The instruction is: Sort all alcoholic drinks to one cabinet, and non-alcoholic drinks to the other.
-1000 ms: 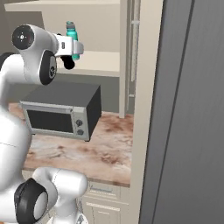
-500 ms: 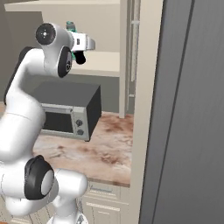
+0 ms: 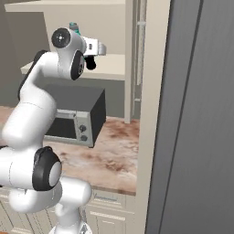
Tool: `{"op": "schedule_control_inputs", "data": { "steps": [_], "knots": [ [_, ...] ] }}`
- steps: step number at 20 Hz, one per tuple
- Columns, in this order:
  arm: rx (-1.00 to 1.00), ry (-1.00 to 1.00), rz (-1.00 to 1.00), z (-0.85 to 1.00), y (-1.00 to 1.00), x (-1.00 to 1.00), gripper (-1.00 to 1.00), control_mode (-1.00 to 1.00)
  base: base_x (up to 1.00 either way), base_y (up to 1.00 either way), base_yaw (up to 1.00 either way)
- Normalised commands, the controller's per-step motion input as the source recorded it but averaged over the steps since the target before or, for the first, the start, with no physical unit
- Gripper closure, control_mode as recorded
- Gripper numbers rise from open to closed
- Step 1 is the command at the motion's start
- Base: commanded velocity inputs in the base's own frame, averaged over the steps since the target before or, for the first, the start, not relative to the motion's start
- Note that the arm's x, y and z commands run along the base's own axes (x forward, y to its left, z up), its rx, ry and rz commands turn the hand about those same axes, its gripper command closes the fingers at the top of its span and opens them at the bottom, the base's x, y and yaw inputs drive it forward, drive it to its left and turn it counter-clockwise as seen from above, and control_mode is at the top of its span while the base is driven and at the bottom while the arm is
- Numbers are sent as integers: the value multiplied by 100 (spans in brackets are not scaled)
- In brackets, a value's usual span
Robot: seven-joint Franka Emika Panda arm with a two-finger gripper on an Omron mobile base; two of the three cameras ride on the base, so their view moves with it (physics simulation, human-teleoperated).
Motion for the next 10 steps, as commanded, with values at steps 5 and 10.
{"op": "schedule_control_inputs", "data": {
  "steps": [5,10],
  "knots": [
    [0,1,-1,-15,0,48,100,-100,0,0,0],
    [-1,0,-3,0,0,55,100,-100,0,0,0]
  ]
}}
